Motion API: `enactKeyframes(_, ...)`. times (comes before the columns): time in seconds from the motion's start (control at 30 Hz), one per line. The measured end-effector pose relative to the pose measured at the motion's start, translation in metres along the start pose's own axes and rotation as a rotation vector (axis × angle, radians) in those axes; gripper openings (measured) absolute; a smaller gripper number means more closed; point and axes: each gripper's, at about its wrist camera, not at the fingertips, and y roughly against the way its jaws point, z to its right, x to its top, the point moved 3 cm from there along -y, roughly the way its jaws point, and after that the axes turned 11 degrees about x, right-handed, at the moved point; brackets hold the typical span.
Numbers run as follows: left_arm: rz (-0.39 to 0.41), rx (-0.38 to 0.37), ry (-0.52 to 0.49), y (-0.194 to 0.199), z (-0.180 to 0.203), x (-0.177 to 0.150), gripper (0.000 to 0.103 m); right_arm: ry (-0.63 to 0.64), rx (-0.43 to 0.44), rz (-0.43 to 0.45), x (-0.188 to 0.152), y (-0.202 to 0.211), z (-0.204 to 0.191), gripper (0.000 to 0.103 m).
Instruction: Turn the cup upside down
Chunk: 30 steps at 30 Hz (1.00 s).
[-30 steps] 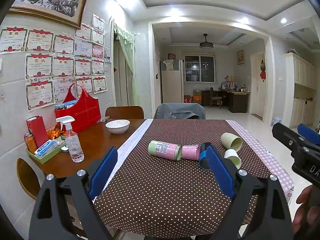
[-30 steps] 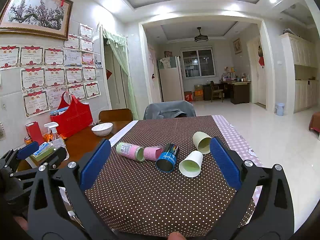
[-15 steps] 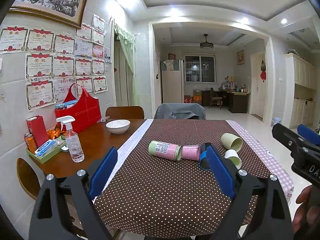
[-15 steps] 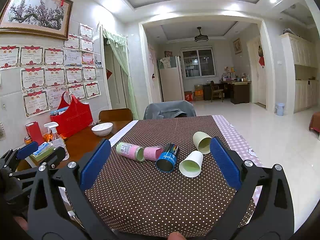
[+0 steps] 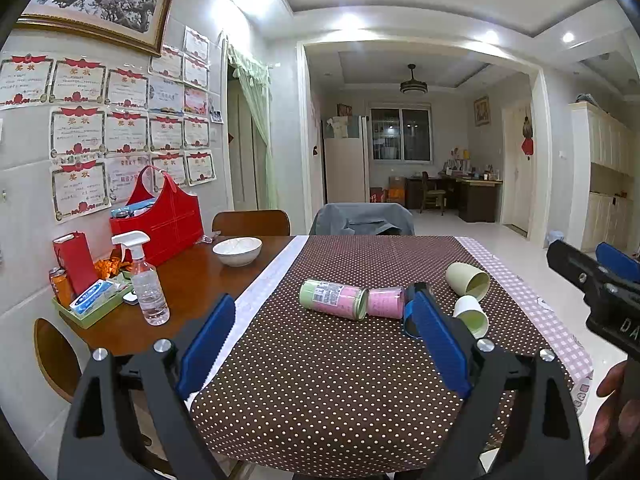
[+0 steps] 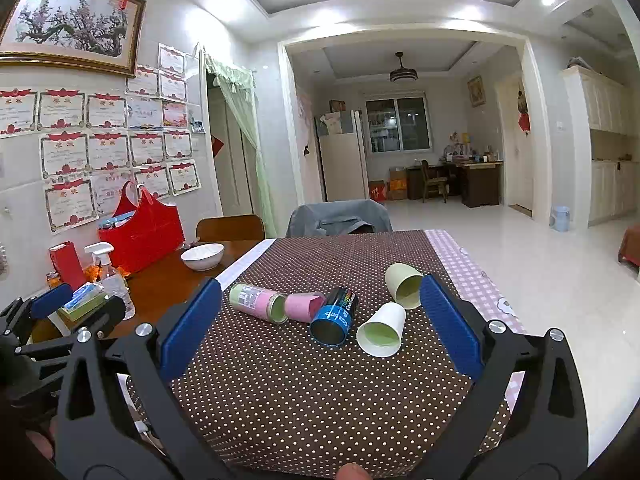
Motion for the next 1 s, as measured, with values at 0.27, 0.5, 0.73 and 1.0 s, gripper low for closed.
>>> enactKeyframes(0.27,-0.018,0.013,-0.036,-0.030,0.002,0.000,0.089,0.026,0.001,-0.041,-0.003,-0.029,0.006,0.097)
enactKeyframes(0.5,-0.060,0.017,-0.109,-0.080,0.011,-0.003,0.089,0.045,0.017,-0.126,-0.010,-0.079,0.015,0.097)
enactKeyframes(0.73,-0.129,0.026,-0.196,-0.144,0.014,-0.007,0.089,0.035,0.018,-0.211,-0.017,-0.129,0.034,0.097)
enactKeyframes(1.0,-0.225,-0.022,-0.362,-0.221,0.039,-0.018,0.089,0.006,0.026,-0.303,-0.028,-0.179,0.058,0.097)
